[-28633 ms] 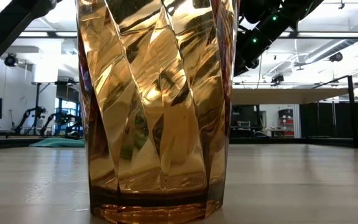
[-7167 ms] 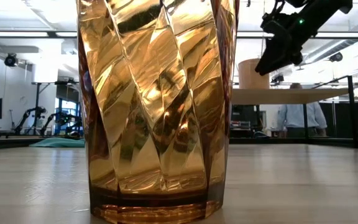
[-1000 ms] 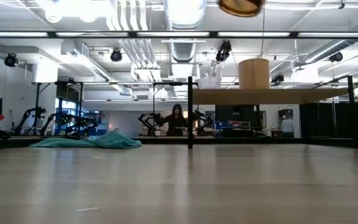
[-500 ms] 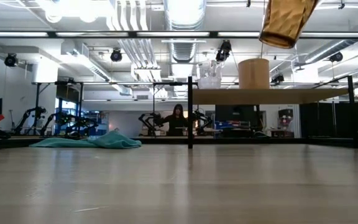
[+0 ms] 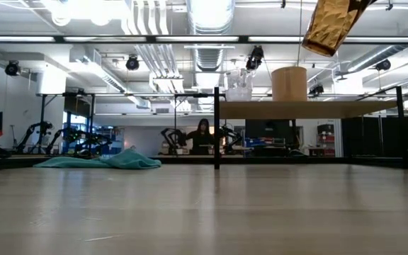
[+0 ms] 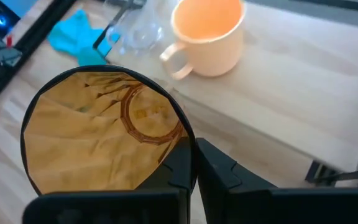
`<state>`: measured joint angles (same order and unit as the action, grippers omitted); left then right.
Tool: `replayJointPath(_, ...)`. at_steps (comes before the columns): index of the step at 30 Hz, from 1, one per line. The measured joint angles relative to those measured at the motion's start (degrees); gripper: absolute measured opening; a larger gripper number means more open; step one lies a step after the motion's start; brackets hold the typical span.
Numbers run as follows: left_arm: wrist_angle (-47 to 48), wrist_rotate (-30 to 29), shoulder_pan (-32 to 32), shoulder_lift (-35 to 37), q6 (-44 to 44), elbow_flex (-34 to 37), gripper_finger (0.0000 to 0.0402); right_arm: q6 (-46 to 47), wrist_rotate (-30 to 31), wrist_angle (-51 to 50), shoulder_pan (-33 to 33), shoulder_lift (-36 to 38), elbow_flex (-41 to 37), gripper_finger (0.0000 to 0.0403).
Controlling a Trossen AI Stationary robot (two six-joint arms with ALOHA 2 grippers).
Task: Stack small to large cups/mugs on shelf
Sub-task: Put the brown glass on the shelf
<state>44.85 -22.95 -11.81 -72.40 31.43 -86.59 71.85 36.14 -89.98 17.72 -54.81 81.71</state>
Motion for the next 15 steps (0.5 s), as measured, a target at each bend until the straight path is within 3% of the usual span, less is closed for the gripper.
replayJointPath(4,-9.2,0.3,2.7,-3.0,-4.5,0.0,0.0096,-3.3,0.0,0.0,-3.8,4.2,0.0,0.0009)
replayJointPath(10,-25.3,5.2,8.2,-8.0,-10.0,0.0,0.0096,-8.2,-0.5,-0.1,-7.9,9.7,0.0,0.0009)
replayJointPath(15,-31.7,6.5,12.5,-12.1,-11.2,-2.7,0.0096,-10.4,-1.5,0.0,-9.7,11.9,0.0,0.0009)
